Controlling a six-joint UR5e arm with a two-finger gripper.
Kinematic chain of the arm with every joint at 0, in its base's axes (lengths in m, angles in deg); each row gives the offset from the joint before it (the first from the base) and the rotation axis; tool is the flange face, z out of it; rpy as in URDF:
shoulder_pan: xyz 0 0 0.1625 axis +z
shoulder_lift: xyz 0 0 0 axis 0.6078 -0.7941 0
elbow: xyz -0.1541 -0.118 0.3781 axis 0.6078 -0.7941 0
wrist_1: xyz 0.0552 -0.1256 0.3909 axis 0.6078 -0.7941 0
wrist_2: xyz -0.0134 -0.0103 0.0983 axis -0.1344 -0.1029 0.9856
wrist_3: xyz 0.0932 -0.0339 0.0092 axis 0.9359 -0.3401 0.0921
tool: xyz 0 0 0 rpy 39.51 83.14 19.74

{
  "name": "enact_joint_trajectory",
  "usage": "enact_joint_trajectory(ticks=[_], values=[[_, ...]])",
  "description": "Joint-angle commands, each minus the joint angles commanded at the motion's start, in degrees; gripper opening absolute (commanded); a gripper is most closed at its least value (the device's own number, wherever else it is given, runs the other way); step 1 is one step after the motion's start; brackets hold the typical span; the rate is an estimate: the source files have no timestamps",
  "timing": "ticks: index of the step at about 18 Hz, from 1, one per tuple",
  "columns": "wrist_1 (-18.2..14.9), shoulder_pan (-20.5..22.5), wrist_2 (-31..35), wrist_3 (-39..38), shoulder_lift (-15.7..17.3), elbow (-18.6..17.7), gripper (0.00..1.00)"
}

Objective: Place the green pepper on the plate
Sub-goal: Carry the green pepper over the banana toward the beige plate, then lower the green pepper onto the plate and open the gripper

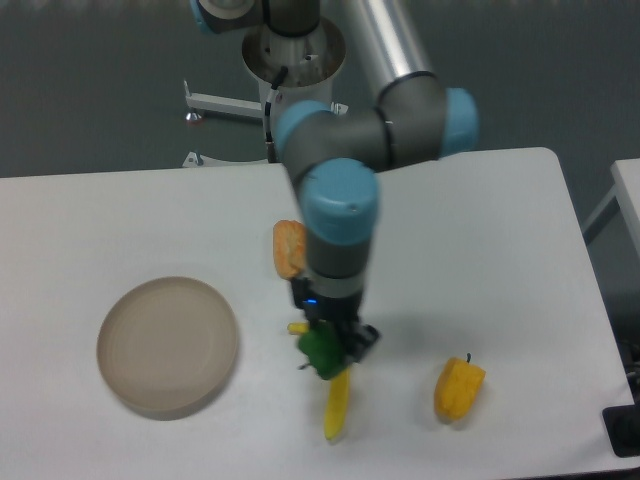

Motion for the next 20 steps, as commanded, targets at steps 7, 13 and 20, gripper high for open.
enact_joint_trajectory(ticks=[7, 13, 20], values=[[6.2, -6.7, -0.8, -16.4, 0.3, -5.0, 0.37], [8.8, -8.4, -4.9, -17.3, -1.0, -6.9, 0.37], [9.2, -9.0, -5.0, -16.6, -2.2, -8.4, 0.37]])
